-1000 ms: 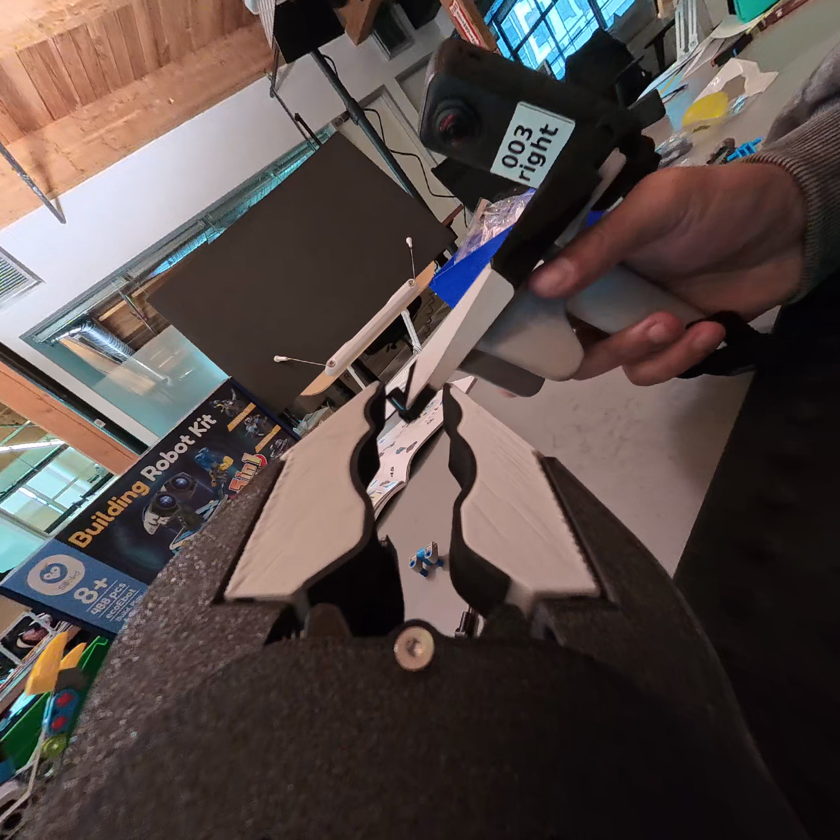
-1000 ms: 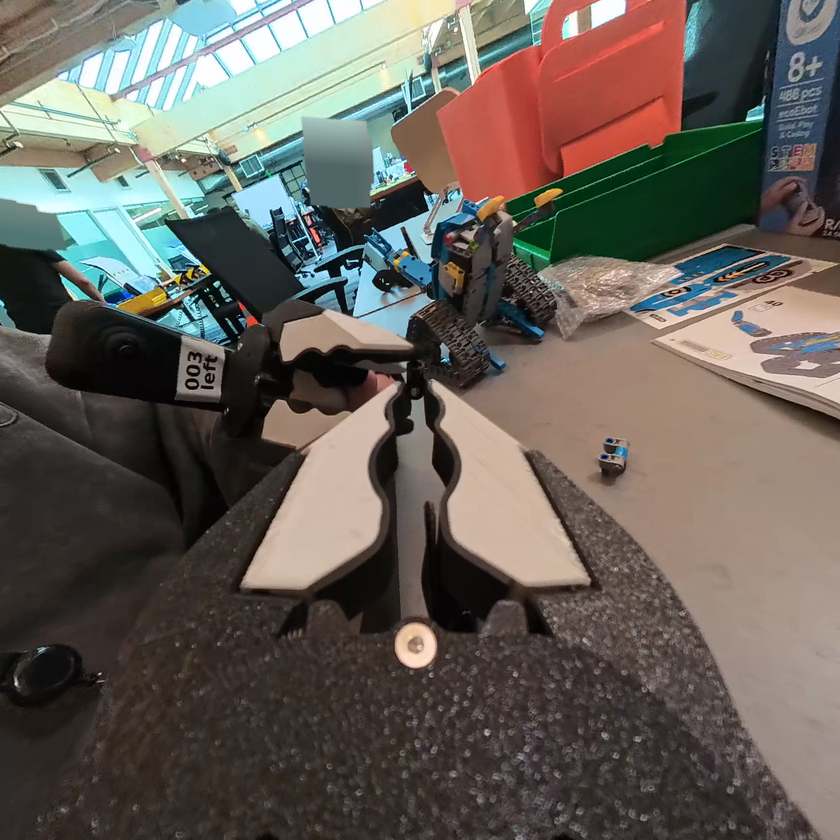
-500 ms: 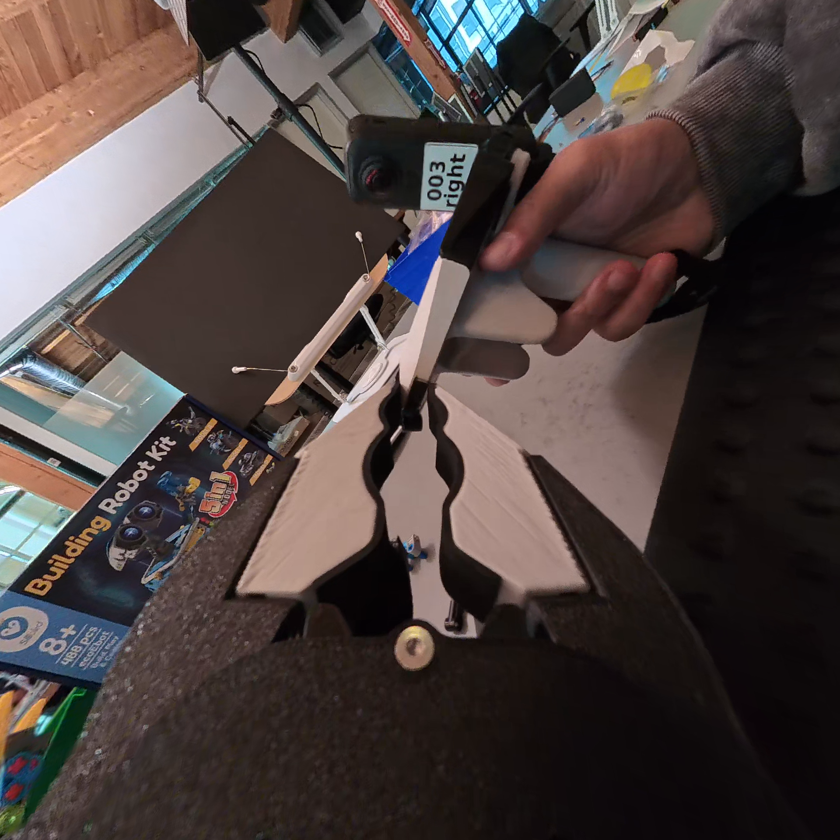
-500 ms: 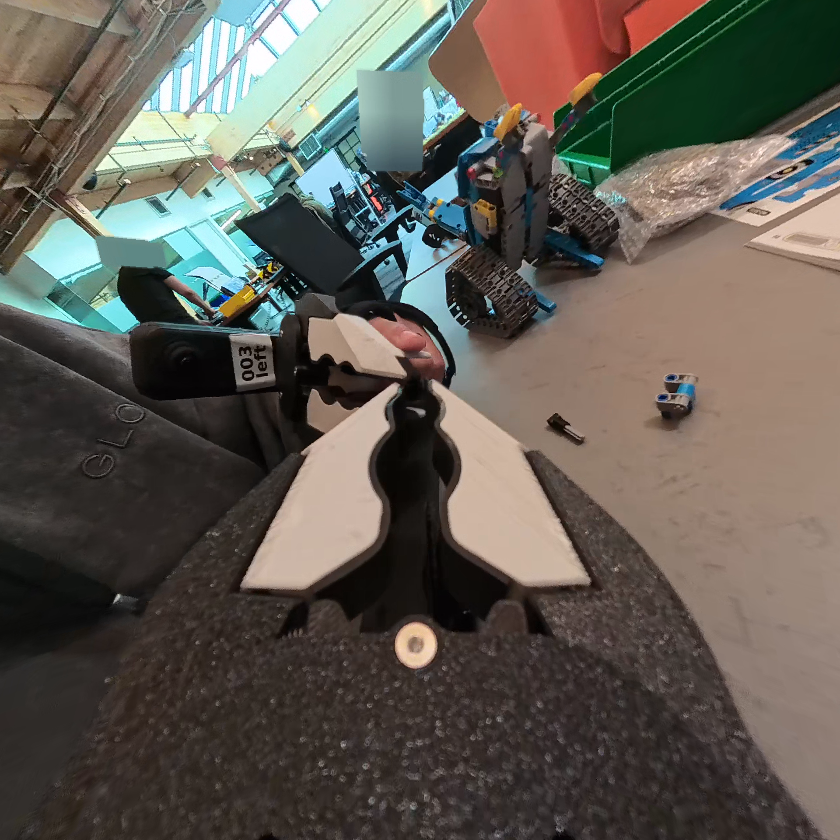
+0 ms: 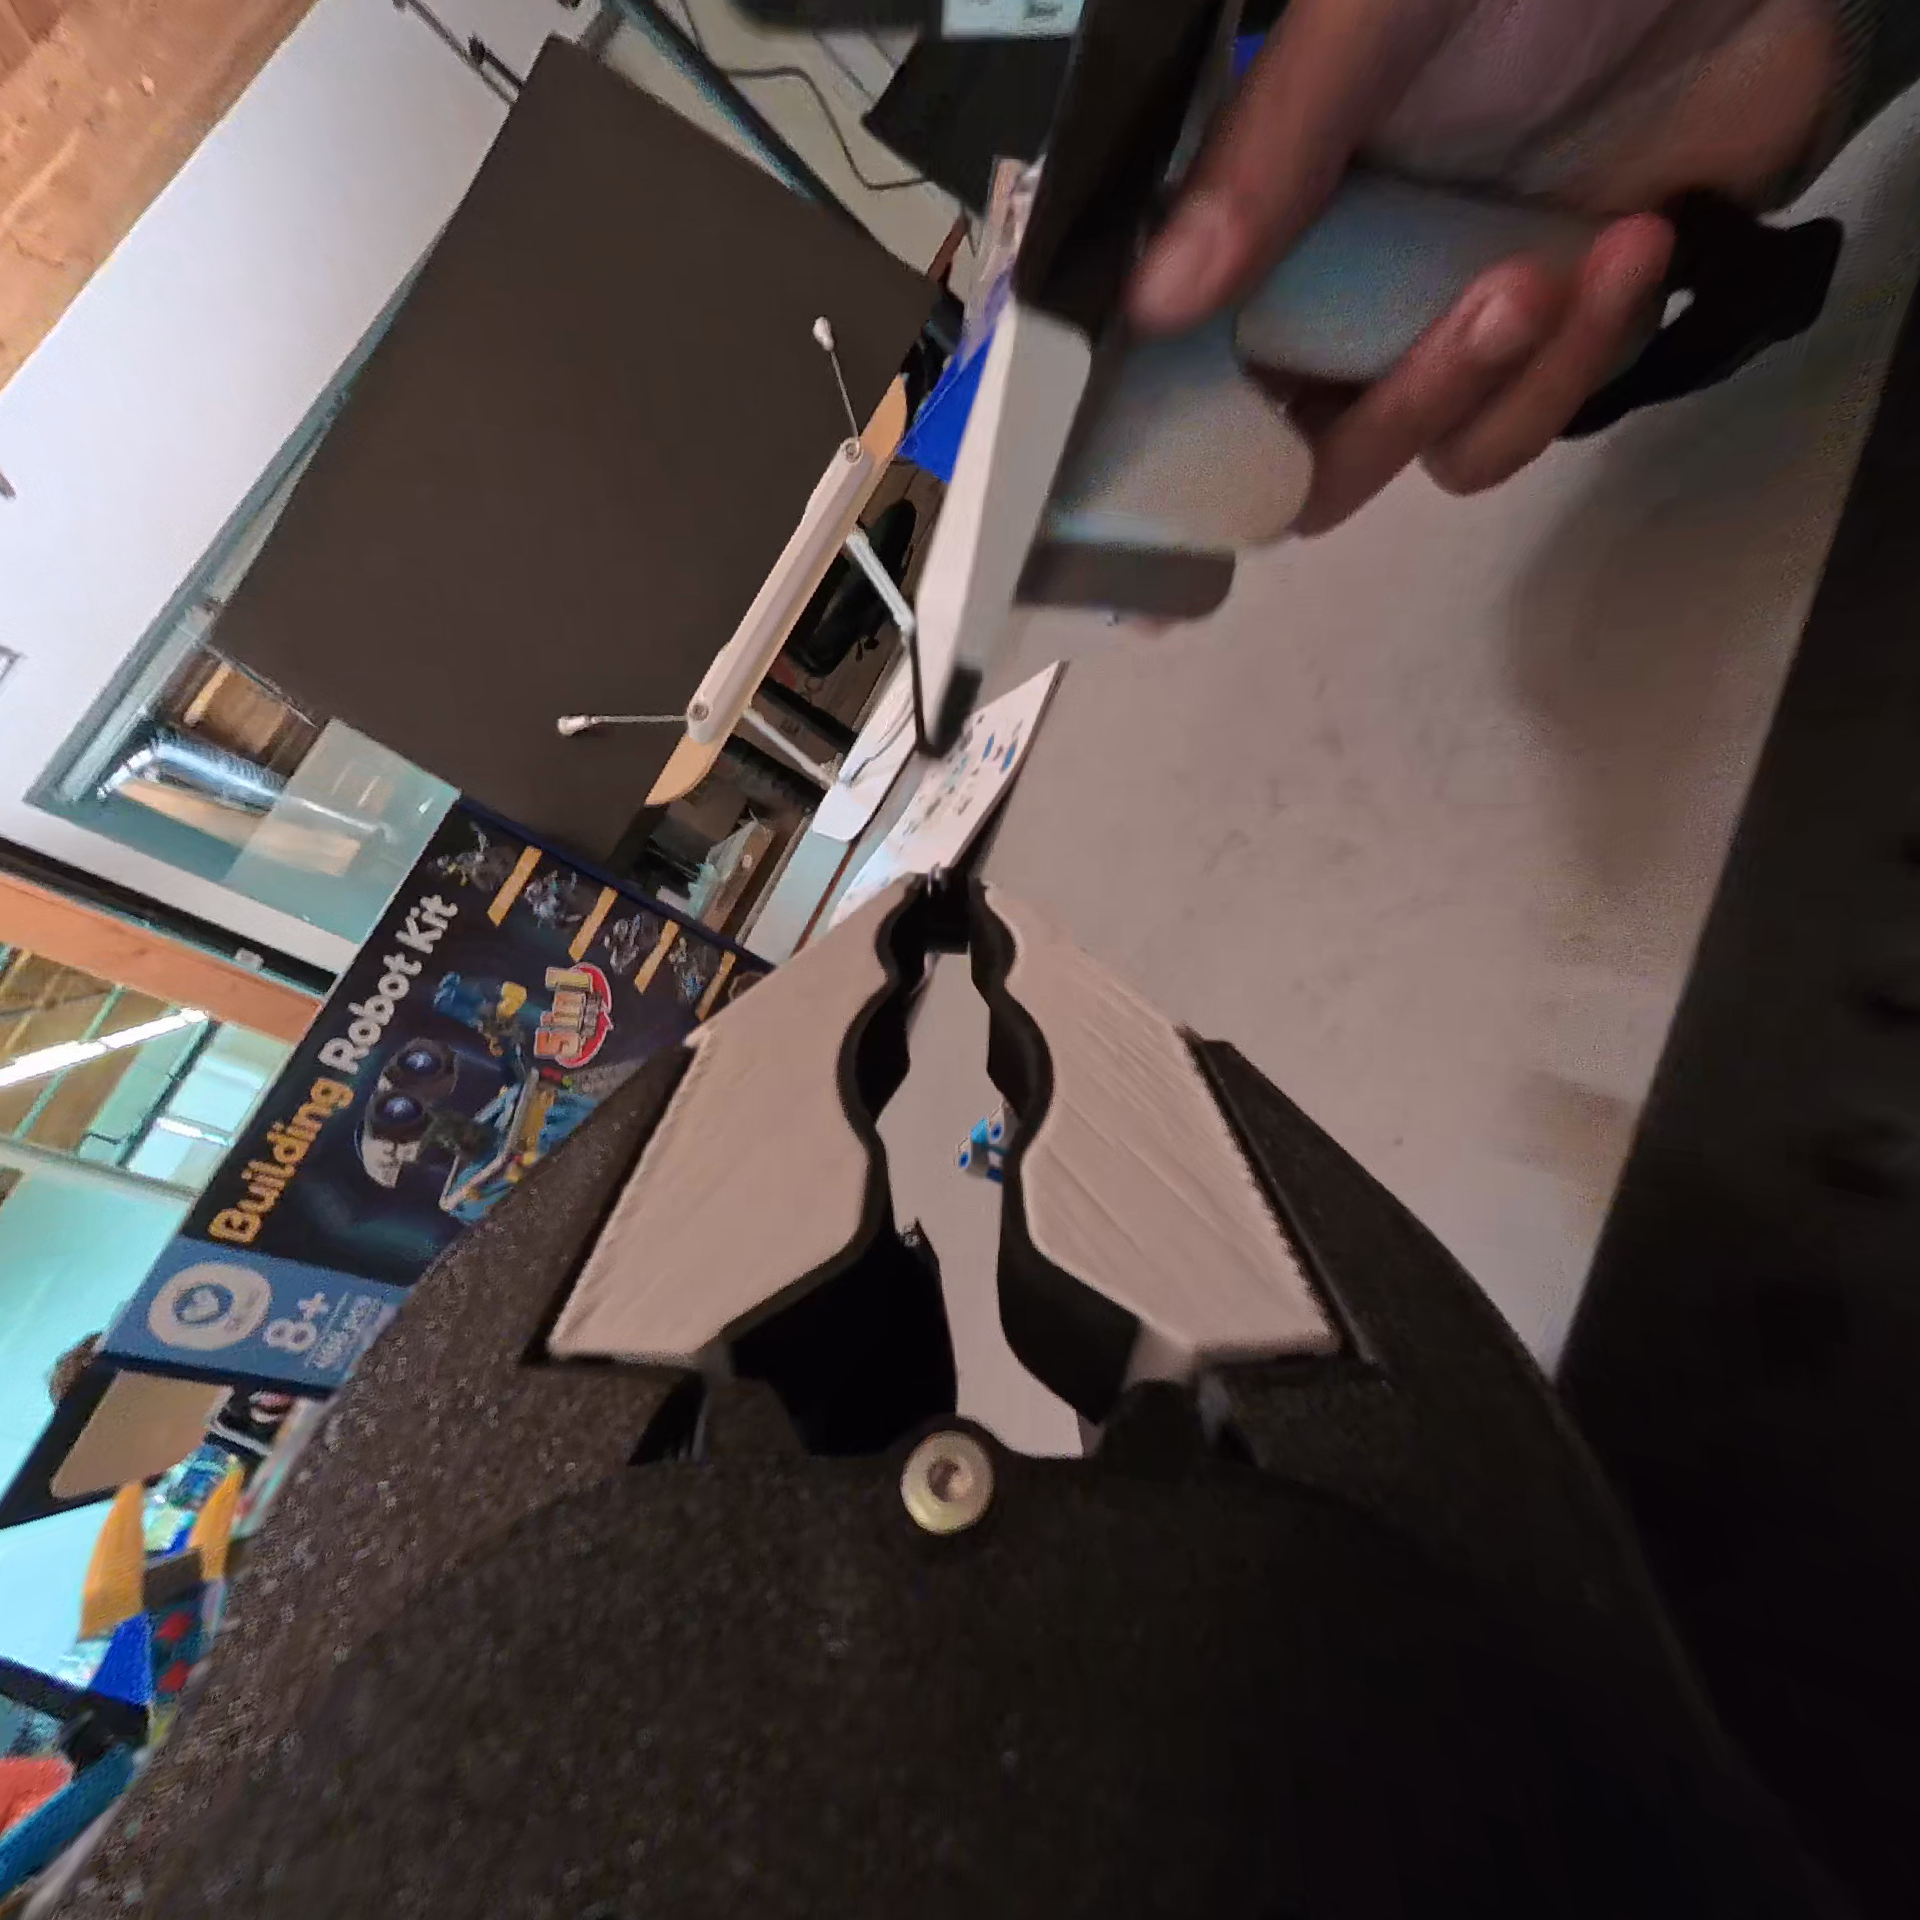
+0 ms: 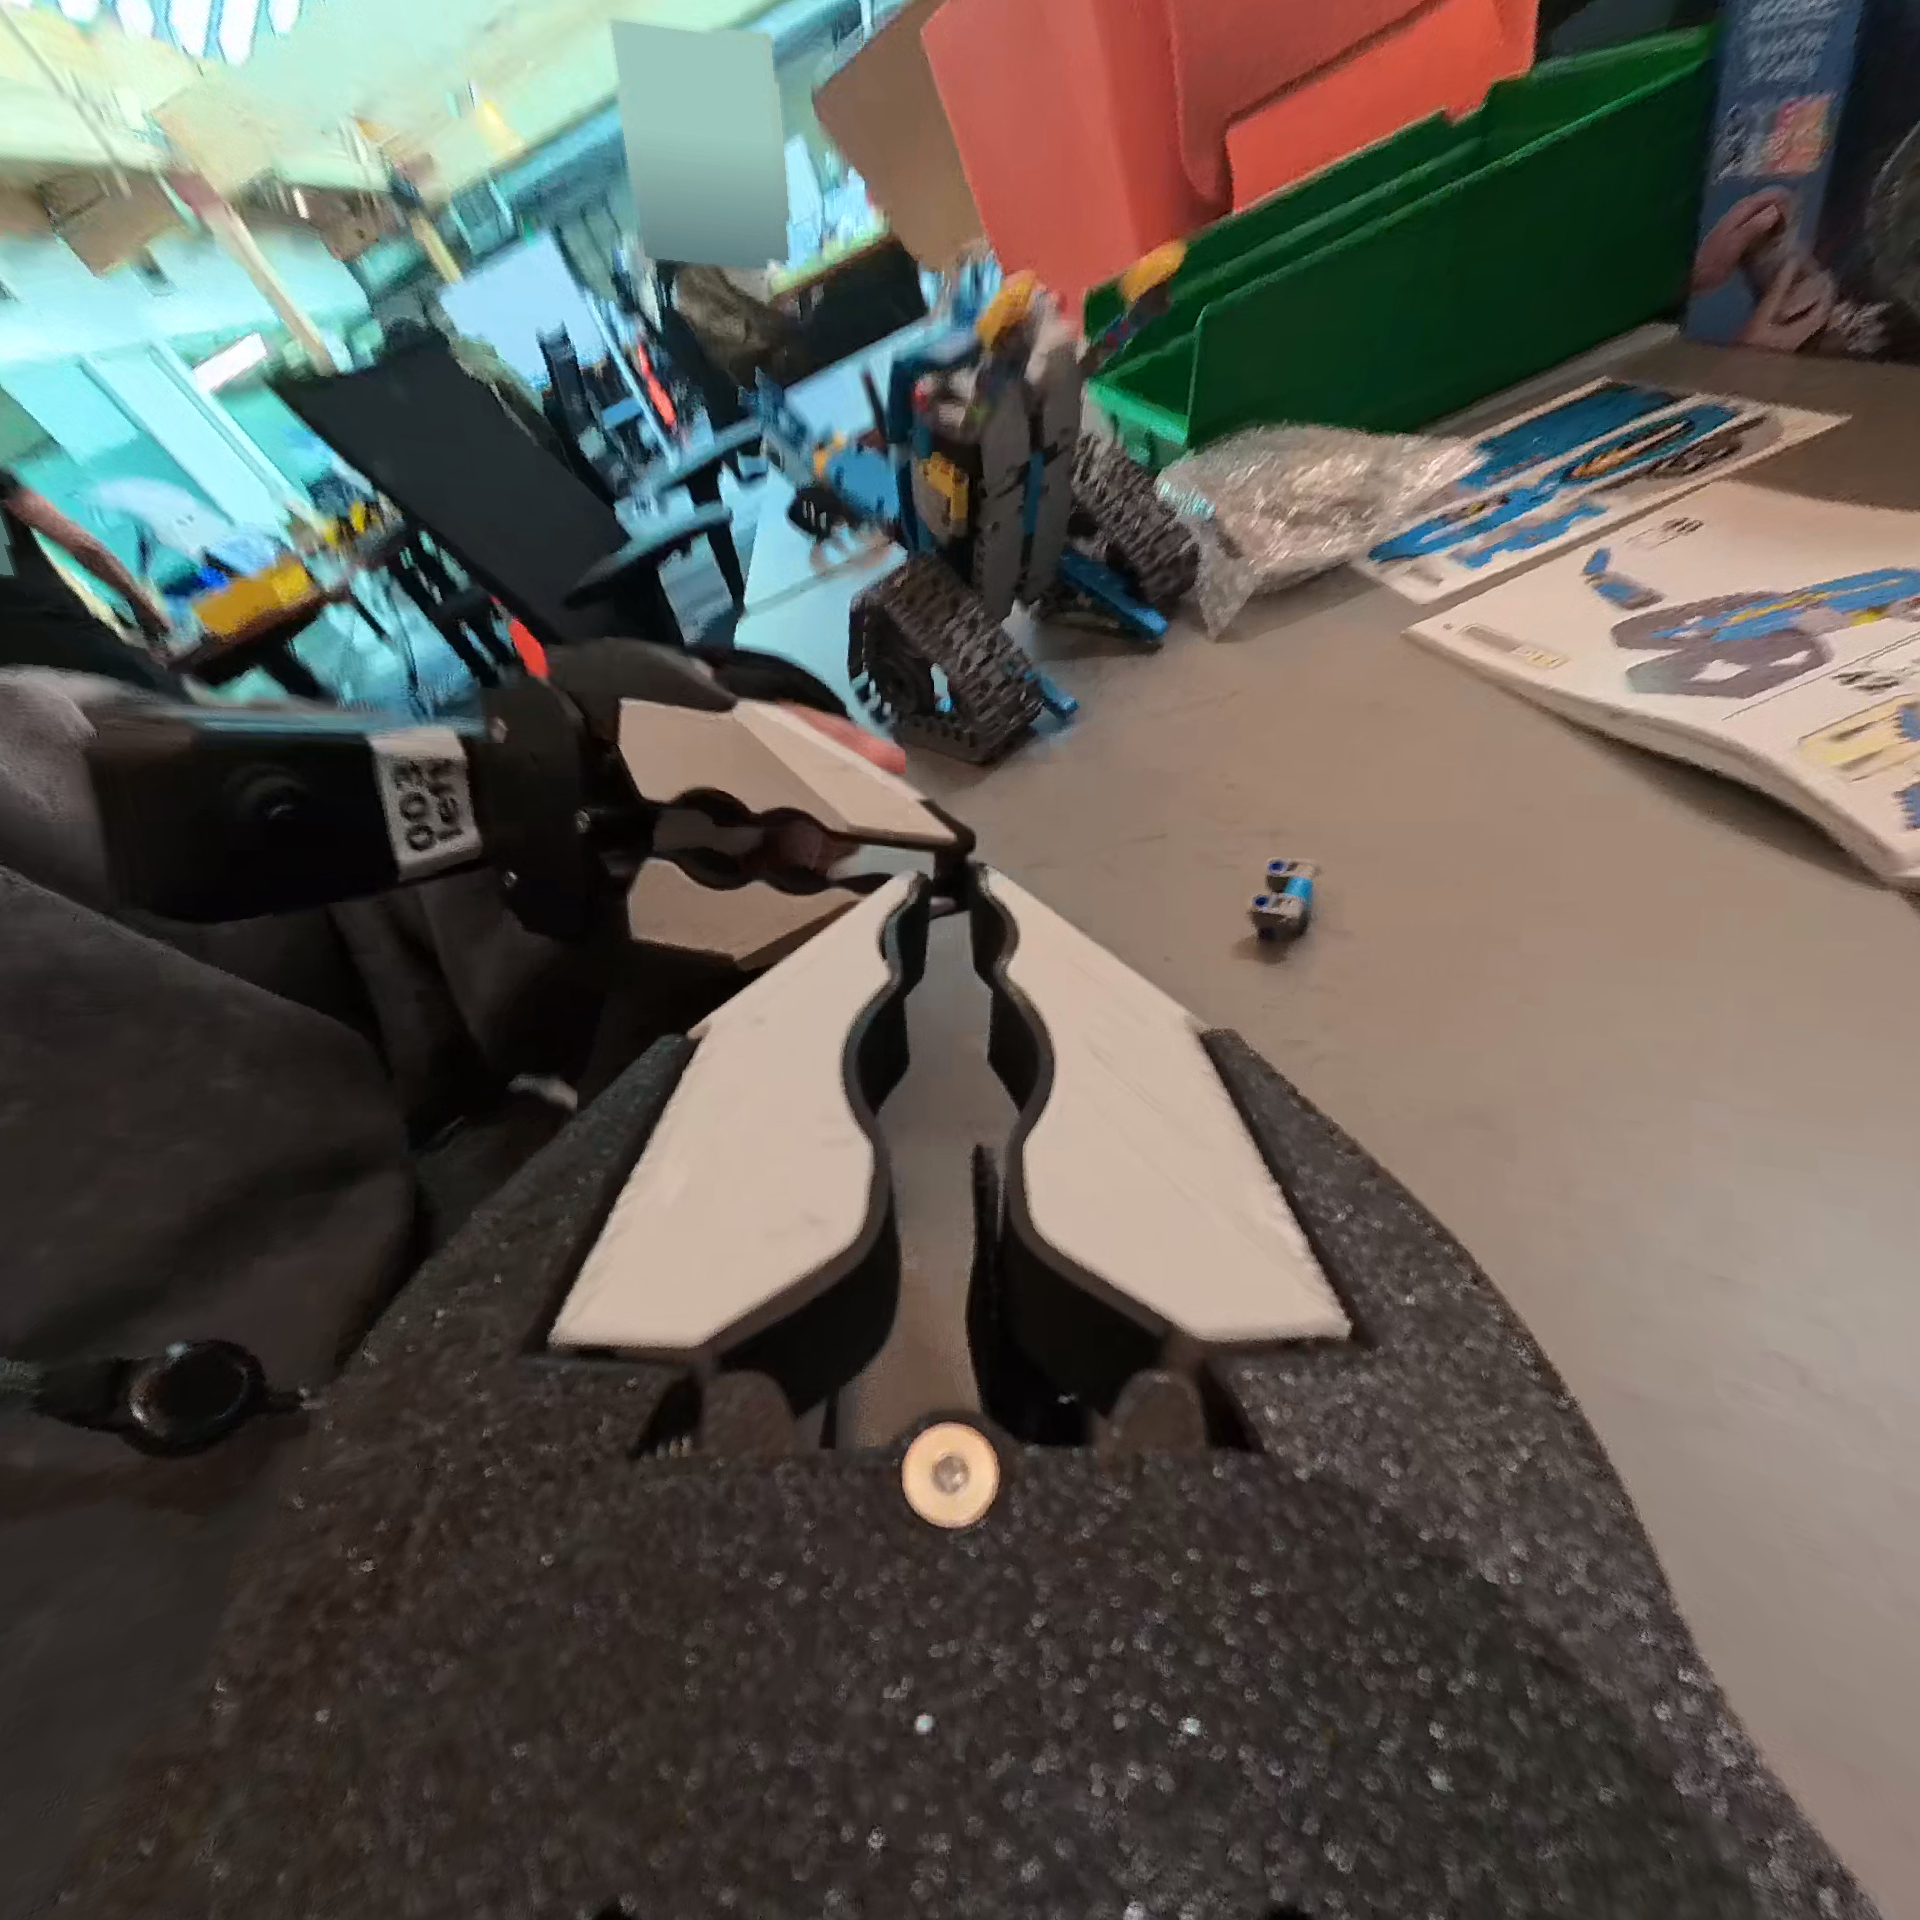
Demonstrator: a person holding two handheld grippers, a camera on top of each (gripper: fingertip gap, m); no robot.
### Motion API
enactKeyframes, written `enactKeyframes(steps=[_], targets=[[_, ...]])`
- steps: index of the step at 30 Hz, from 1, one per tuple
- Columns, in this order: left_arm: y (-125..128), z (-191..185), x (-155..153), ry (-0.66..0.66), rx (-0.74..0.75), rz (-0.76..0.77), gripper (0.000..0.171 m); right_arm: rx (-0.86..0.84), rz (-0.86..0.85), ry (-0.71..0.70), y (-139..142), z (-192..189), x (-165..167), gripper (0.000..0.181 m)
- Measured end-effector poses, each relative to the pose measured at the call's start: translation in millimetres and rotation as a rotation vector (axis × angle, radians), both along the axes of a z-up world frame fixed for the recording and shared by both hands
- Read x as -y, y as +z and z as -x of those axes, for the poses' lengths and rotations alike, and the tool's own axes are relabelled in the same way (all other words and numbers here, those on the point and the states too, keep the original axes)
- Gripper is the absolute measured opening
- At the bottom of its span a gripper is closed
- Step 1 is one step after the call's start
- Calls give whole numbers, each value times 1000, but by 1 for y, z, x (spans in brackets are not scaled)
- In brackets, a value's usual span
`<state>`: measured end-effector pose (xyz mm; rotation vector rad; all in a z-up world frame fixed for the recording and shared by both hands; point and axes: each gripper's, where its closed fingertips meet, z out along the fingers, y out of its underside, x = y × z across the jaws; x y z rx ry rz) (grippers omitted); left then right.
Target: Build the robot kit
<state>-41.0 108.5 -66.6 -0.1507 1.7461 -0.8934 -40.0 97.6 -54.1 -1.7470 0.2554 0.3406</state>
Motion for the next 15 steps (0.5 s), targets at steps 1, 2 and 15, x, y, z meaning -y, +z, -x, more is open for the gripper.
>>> enactKeyframes(steps=[1,2,15], targets=[[3,-2,-6,15,-6,25,6,-29,-47,-29,9,-10,7,7],[6,-6,-14,39,-10,52,6,-63,-100,-73,18,-23,16,7],[73,4,-98,121,-124,675,6,127,-560,-1069,89,-164,232,26]])
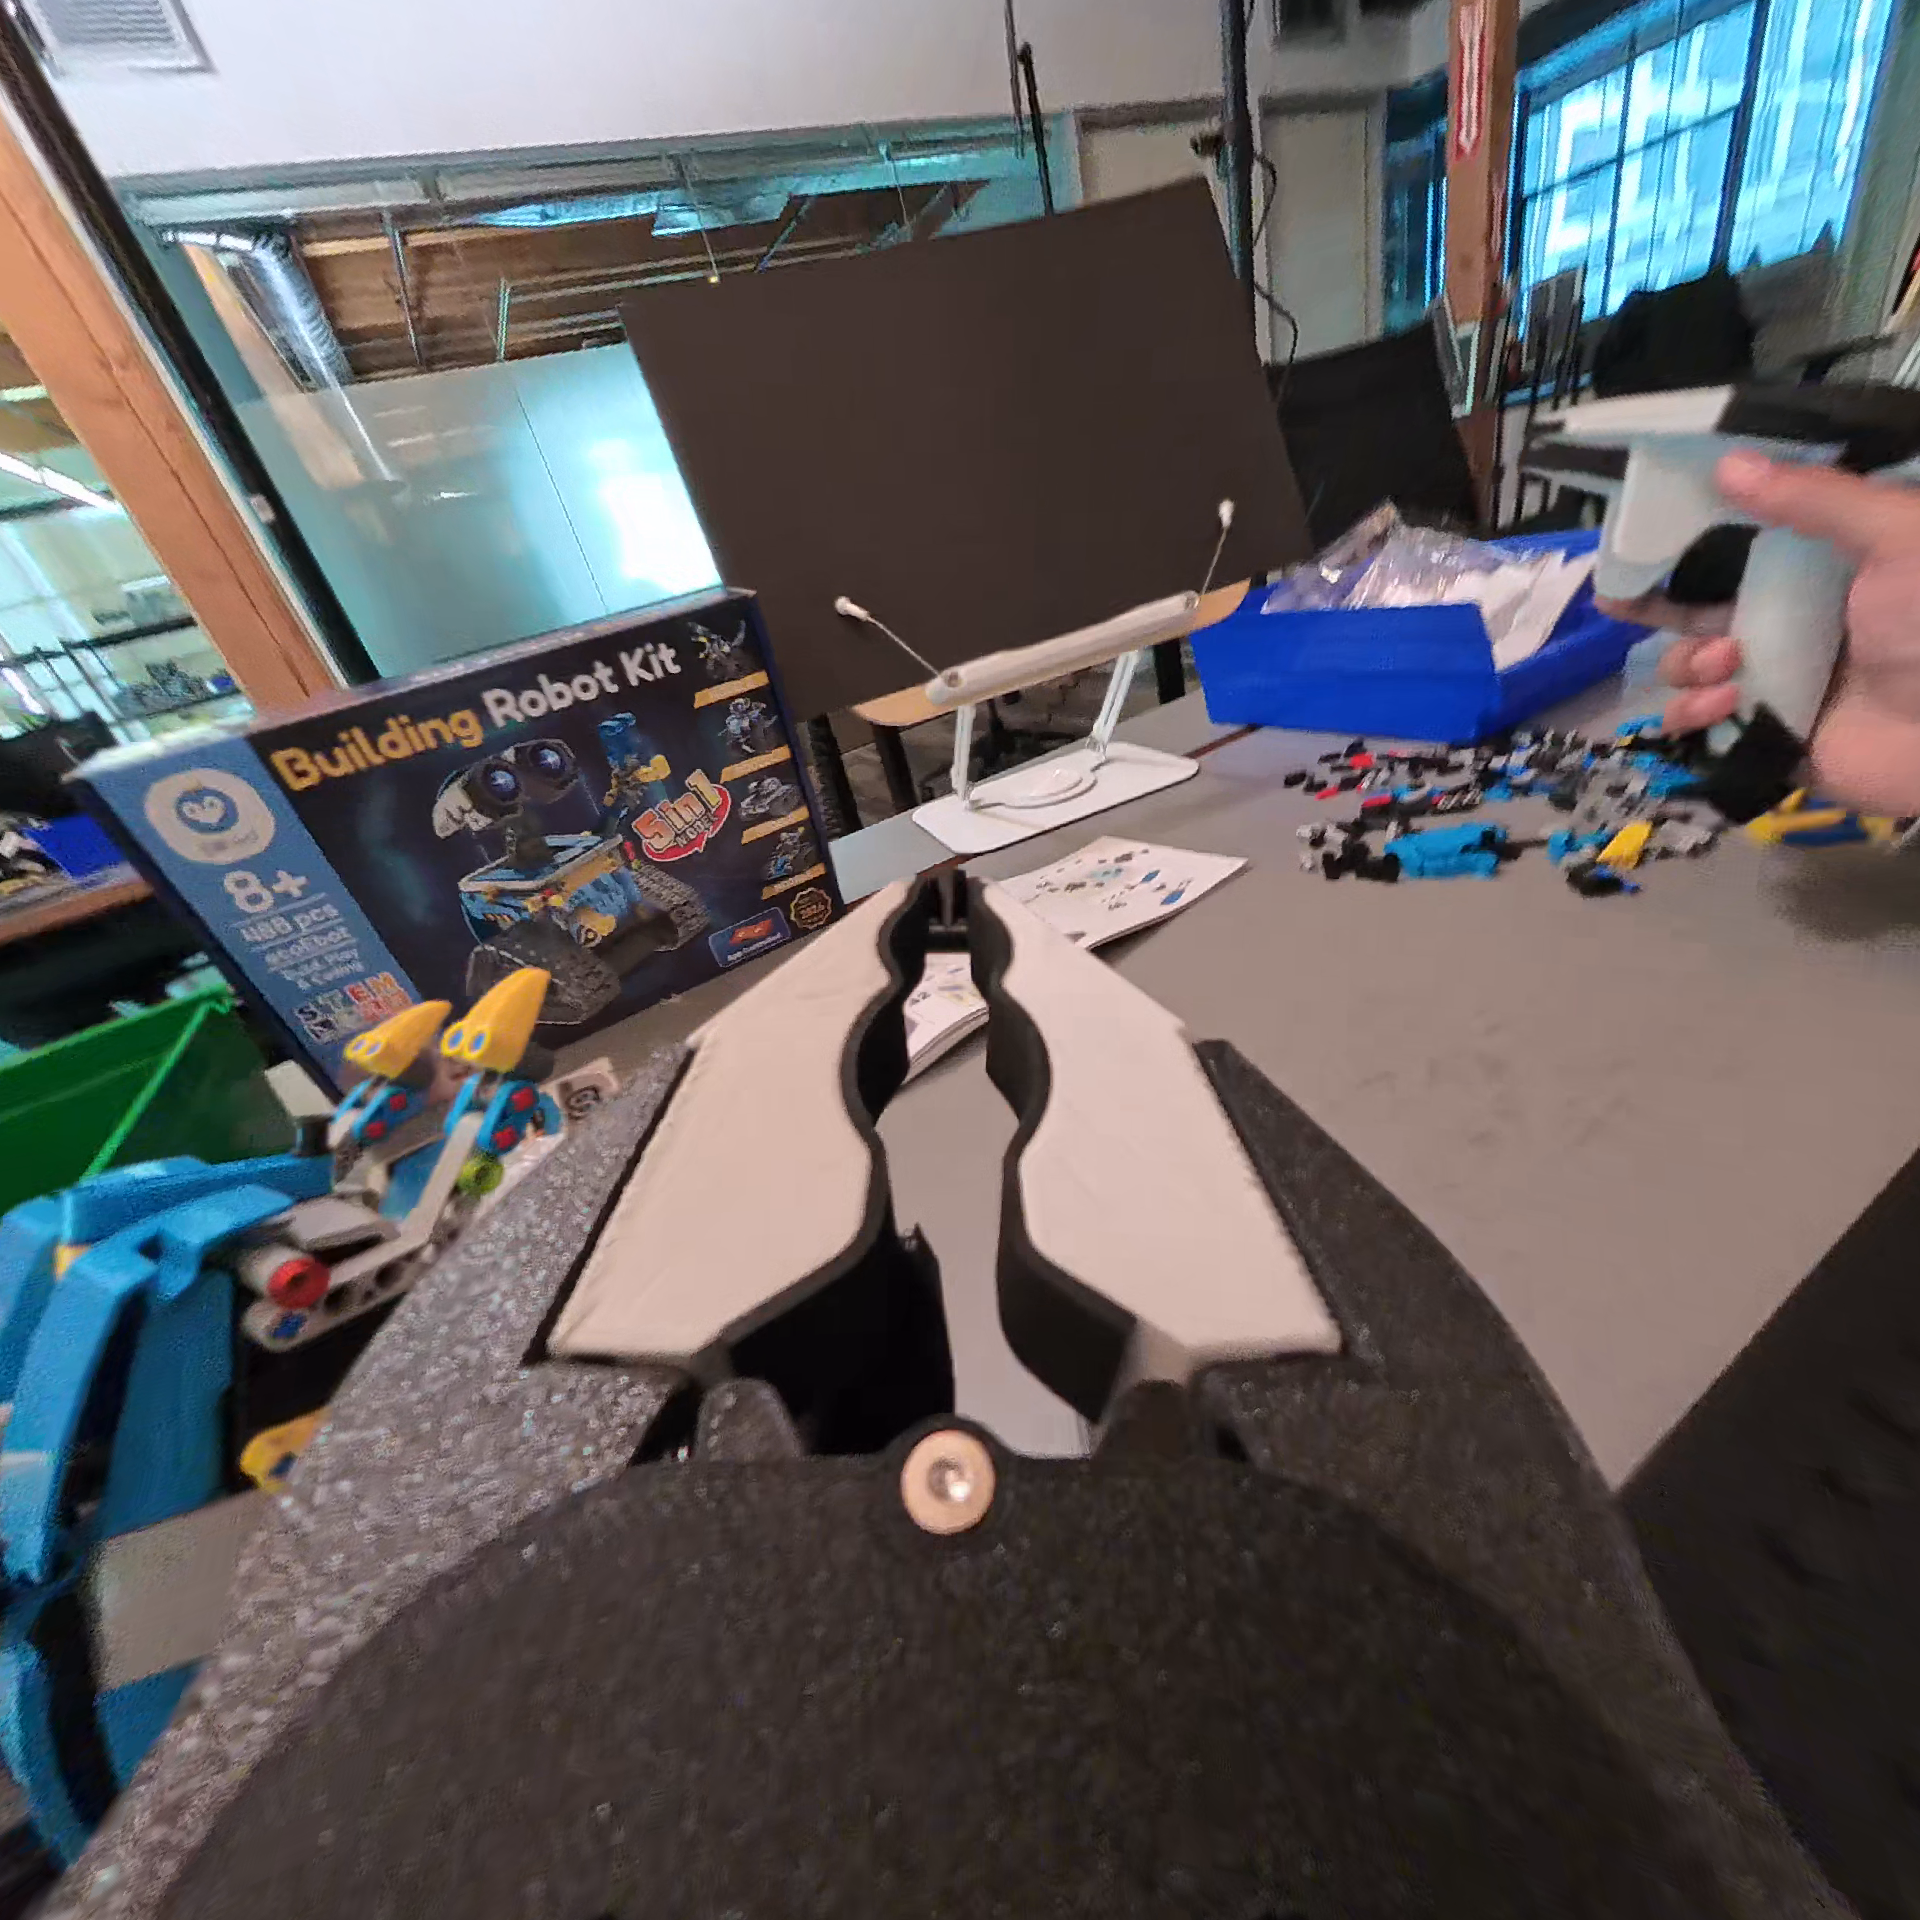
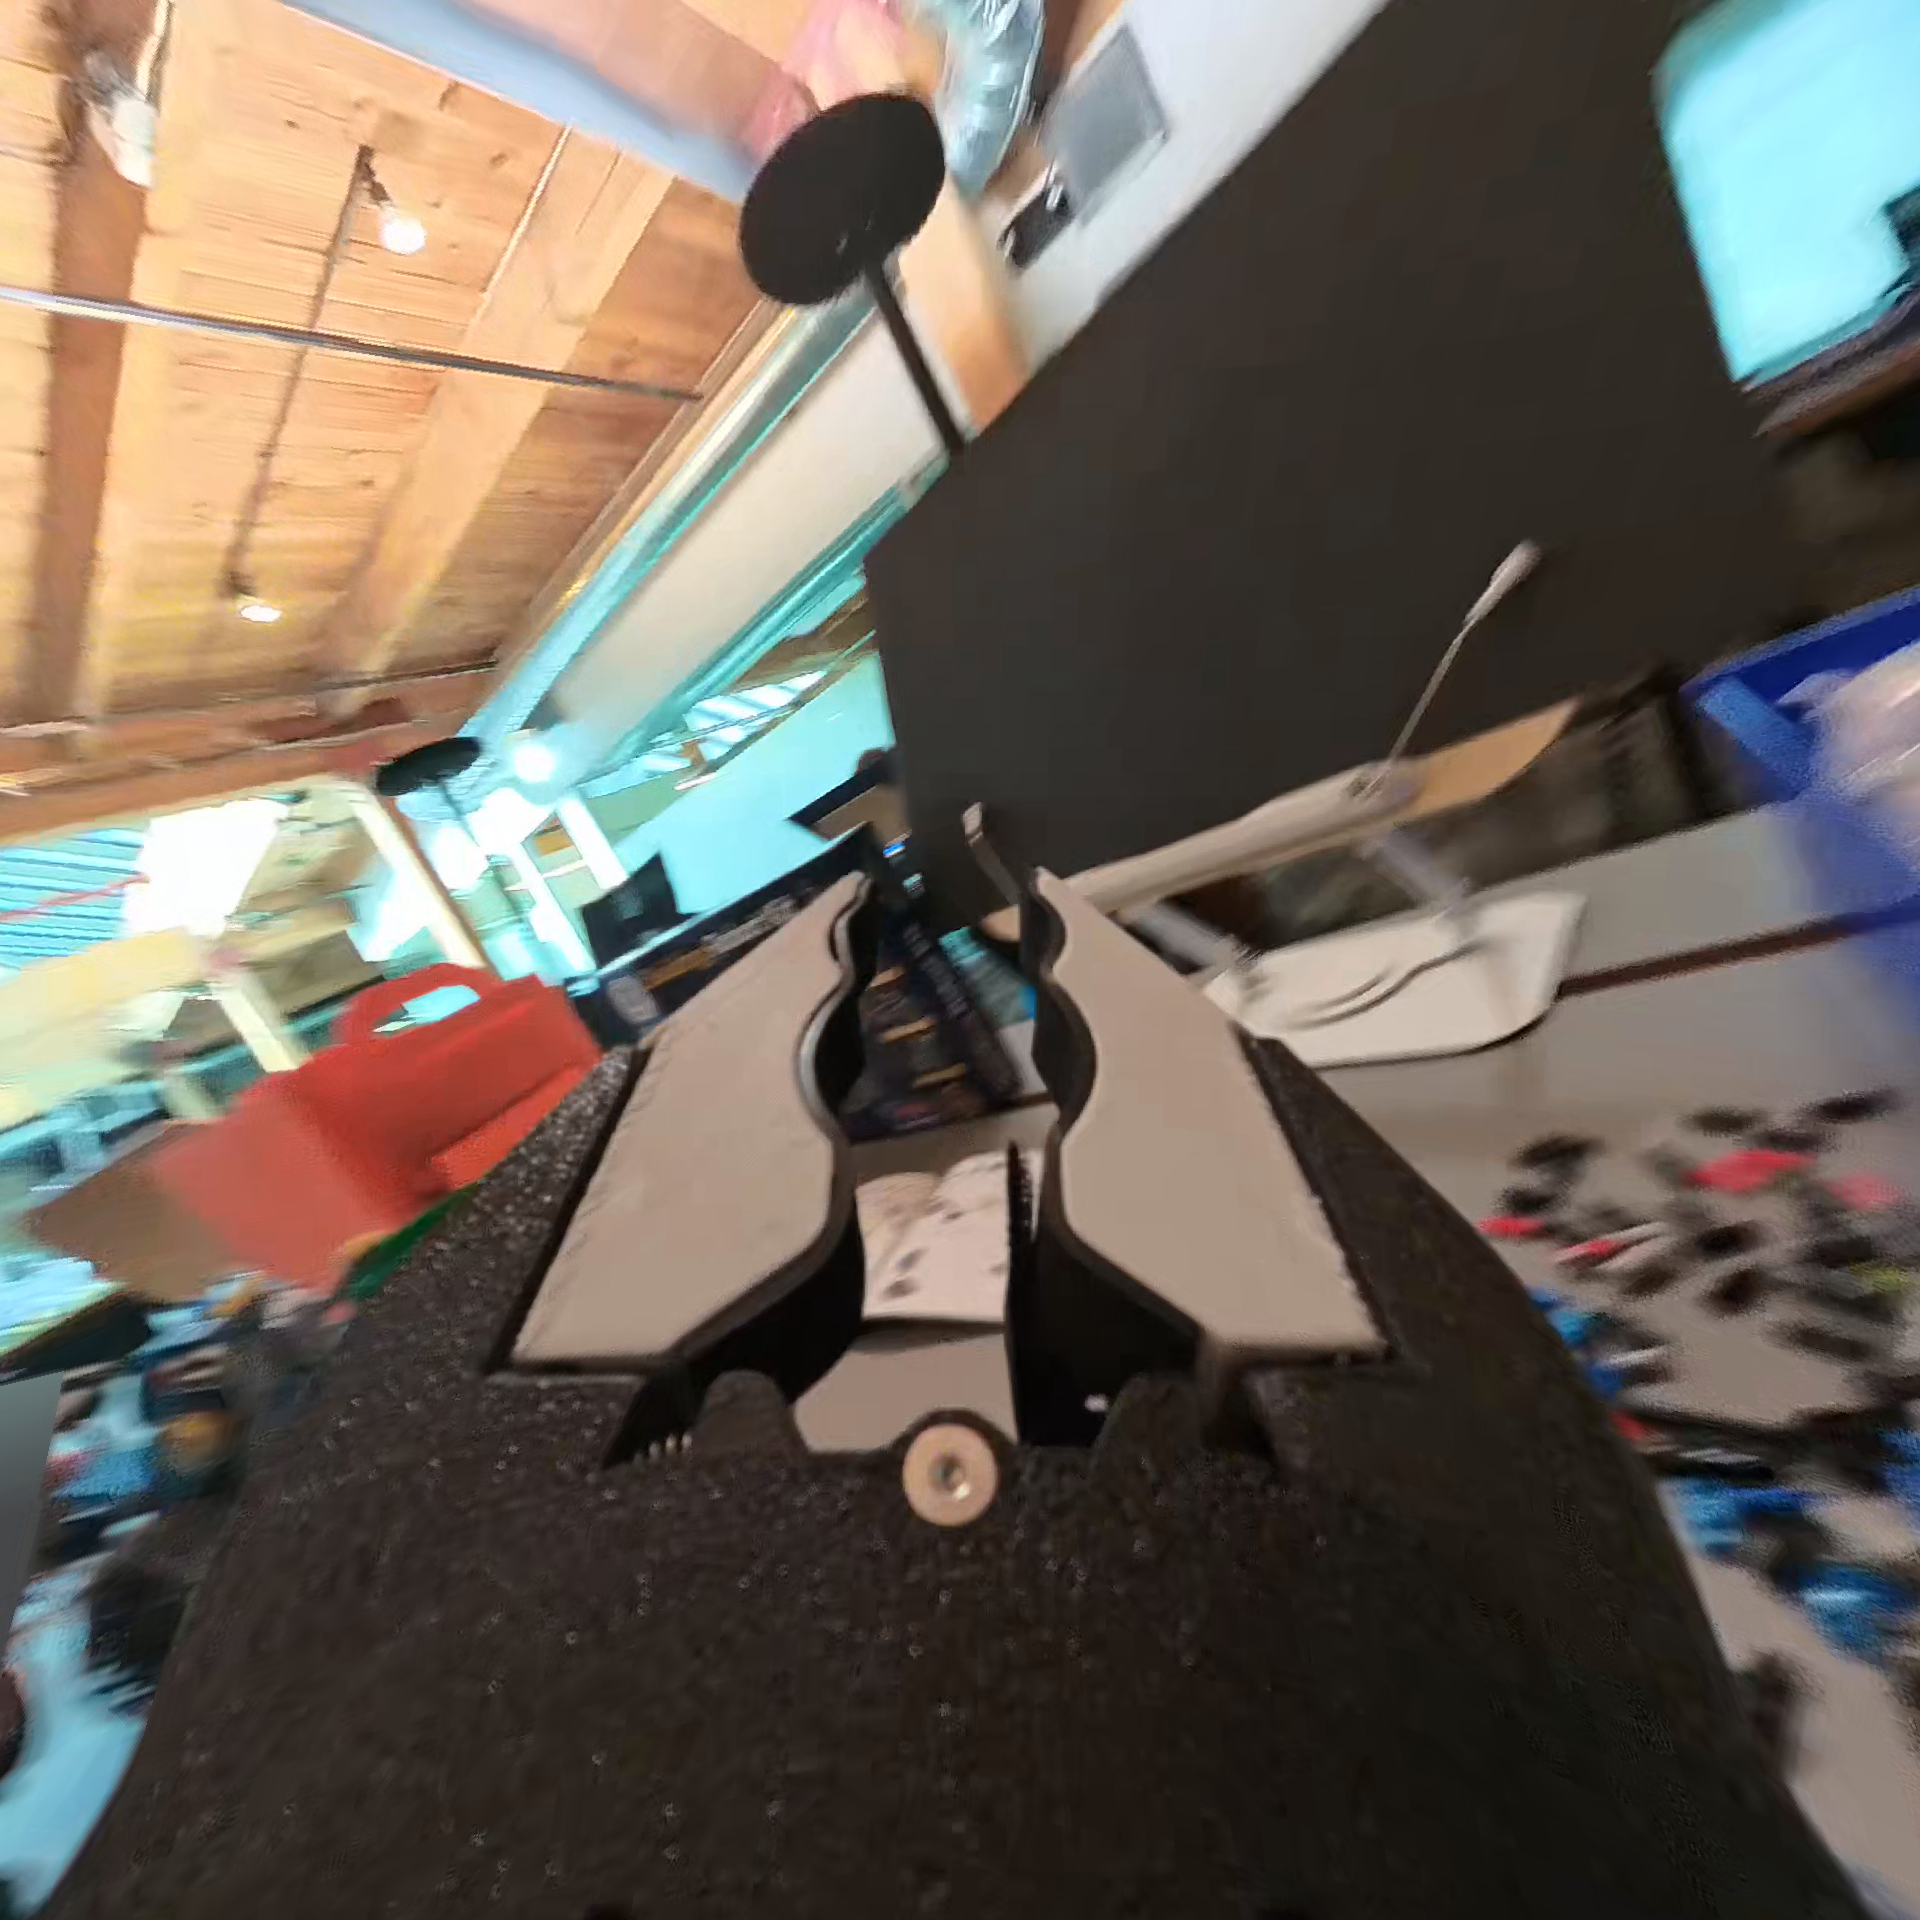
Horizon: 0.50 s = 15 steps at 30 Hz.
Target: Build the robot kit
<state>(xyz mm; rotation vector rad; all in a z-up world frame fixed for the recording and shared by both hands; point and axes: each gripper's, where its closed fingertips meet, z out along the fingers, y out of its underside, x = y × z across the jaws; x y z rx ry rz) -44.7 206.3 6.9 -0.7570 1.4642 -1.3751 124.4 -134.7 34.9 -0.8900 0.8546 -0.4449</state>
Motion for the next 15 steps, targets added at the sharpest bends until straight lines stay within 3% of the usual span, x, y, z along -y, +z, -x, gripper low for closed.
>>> enactKeyframes(steps=[2,5,10,15], targets=[[-2,0,3,-21,-21,53,6,77,81,-107,7,1,21,27],[-20,-9,10,-50,-56,76,6,137,152,-153,9,2,25,26],[-24,-16,5,-62,-84,130,6,99,310,-67,-9,-4,-11,27],[-27,-20,0,-58,-106,162,6,21,280,-29,-17,-10,-11,34]])
